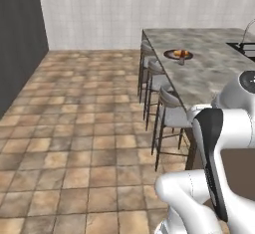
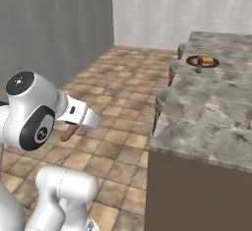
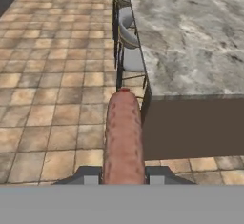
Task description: Move the hot dog bun to the plate on the dining table and place the condiment next to that plate. Then navigate to the fridge and take the sausage and place it on the plate as well.
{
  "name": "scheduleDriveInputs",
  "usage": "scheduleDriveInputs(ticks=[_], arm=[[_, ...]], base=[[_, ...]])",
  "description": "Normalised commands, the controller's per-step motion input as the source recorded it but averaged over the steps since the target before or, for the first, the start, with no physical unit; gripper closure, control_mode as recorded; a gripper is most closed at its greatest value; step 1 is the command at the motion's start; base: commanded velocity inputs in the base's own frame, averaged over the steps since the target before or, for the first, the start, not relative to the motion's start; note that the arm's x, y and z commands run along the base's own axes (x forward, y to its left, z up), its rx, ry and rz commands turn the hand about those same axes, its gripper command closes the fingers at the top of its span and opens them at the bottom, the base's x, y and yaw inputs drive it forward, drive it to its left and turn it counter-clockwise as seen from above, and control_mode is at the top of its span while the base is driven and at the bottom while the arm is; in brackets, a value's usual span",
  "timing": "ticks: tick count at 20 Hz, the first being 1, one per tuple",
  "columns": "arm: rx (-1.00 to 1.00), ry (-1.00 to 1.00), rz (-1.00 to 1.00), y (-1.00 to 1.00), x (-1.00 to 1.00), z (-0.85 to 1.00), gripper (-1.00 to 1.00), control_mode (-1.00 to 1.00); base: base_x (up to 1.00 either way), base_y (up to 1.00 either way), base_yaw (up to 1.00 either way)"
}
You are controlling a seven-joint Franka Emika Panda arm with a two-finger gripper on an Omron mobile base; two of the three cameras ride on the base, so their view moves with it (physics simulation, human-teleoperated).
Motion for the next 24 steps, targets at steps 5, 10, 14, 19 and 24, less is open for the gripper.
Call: scheduleDriveInputs(ticks=[5,10,14,19,24], arm=[[0.0,0.0,0.0,0.0,0.0,0.0,1.0,1.0],[0.0,0.0,0.0,0.0,0.0,0.0,1.0,1.0],[0.0,0.0,0.0,0.0,0.0,0.0,1.0,1.0],[0.0,0.0,0.0,0.0,0.0,0.0,1.0,1.0],[0.0,0.0,0.0,0.0,0.0,0.0,1.0,1.0]], base=[[0.67,1.0,-0.39],[0.7,1.0,-0.39],[0.71,1.0,-0.39],[0.75,1.0,-0.41],[0.81,0.89,-0.45]])
